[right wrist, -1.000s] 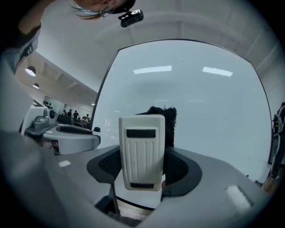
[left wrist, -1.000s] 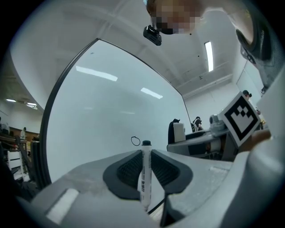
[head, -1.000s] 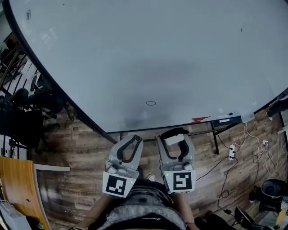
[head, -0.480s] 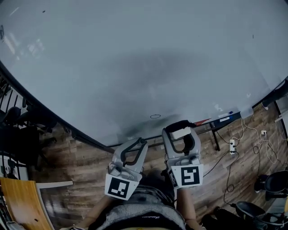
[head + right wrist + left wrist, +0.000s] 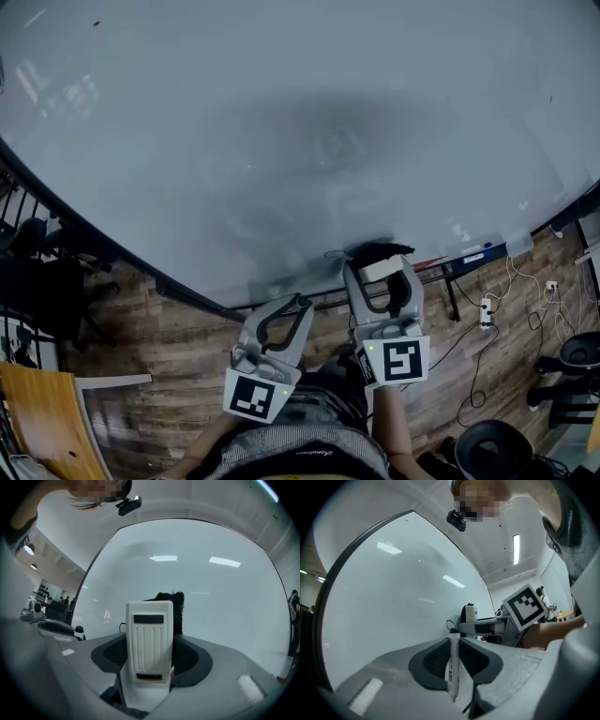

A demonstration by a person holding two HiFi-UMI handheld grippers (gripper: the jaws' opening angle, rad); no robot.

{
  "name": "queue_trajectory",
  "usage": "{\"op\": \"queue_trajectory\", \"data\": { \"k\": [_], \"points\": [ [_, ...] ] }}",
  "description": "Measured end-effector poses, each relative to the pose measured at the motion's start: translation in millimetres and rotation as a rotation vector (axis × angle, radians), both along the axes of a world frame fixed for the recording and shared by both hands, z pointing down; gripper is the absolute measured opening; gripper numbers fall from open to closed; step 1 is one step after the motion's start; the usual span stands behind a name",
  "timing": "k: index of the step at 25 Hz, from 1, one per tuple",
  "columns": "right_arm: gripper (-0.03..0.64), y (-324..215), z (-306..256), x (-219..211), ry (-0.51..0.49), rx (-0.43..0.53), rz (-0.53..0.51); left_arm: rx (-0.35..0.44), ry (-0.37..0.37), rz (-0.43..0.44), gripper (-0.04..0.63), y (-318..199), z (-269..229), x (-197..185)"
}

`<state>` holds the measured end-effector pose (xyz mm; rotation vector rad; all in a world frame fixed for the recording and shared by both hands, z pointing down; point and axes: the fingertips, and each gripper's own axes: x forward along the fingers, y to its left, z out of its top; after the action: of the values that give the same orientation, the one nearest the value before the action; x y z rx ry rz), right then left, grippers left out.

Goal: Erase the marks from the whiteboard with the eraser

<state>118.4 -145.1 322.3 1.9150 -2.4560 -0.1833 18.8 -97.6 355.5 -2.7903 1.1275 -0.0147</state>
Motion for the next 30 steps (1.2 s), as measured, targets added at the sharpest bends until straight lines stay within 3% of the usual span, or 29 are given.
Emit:
{"op": "queue_trajectory", "data": {
  "k": [9,11,15,30],
  "points": [
    [0.259,-1,-7,3,-0.085,0.163,0.029,-0.069,-0.004,-0.034,0.071,-9,14,2],
    [0.258,-1,-8,3,-0.105,0.179,0.019,-0.044,-0.018,-0.021,0.071,-10,13,3],
    [0.256,0,-8,3,-0.128,0.186,-0.010,-0.005,-0.035,0.001,0.071,-13,10,5],
    [0.256,-3,-6,-4,-0.049,0.162,0.039,-0.036,-0.018,0.014,0.071,-15,16,2]
  ]
}}
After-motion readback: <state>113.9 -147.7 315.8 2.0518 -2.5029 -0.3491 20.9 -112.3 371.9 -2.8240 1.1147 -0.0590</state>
